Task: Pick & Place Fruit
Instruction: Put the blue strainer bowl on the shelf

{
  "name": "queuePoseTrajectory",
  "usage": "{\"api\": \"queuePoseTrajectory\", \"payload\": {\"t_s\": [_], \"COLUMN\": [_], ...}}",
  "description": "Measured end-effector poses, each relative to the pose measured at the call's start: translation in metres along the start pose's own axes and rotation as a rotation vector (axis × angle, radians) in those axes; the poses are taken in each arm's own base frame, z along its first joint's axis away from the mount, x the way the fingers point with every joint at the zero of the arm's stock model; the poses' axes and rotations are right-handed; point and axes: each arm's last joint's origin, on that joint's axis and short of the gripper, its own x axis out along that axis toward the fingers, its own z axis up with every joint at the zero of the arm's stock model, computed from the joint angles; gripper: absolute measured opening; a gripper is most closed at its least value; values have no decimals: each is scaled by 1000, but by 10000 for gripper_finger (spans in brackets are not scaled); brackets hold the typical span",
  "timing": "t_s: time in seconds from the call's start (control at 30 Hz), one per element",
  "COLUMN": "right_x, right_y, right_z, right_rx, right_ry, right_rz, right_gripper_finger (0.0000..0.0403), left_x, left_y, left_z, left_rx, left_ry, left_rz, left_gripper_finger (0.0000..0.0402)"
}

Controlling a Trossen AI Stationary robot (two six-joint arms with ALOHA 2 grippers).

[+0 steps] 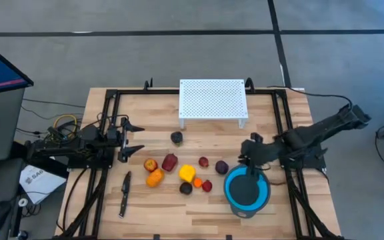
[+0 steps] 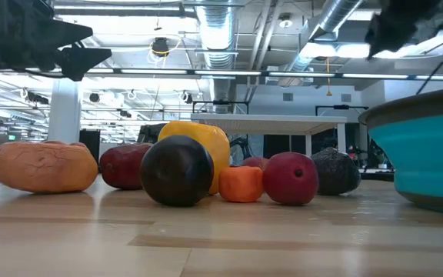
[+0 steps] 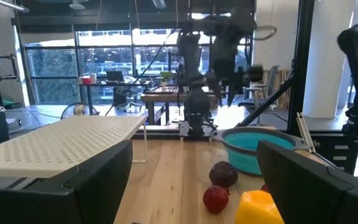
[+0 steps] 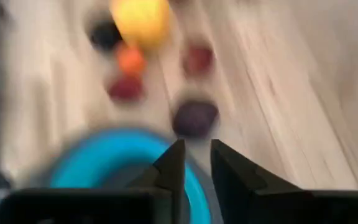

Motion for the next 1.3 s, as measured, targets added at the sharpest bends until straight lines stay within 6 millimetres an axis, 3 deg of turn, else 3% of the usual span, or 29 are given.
{"api": "queuePoseTrajectory", "payload": {"t_s": [0.27,0.37,0.53,0.7,0.9,1.07,1.17,1.3], "right_x": [52,74,99,111,105,77,55,34], "right_y": [-14,-17,-14,-11,-9,-12,-16,-24], "right_z": [18,20,16,15,15,16,19,29], "right_rx": [-178,-258,-348,-298,-214,-136,-96,-65], "right_ry": [322,393,499,534,558,517,440,193], "right_rz": [2,28,84,124,210,229,281,379], "right_gripper_finger": [202,228,224,155,22,36,20,18], "left_x": [0,0,0,0,0,0,0,0], "left_y": [0,0,0,0,0,0,0,0], "left_z": [2,2,3,3,3,4,3,3], "left_rx": [0,0,0,0,0,0,0,0], "left_ry": [-15,-20,-27,-27,-29,-36,-36,-36], "left_rz": [1,1,1,1,1,1,1,0], "left_gripper_finger": [337,337,337,337,337,337,337,337]}}
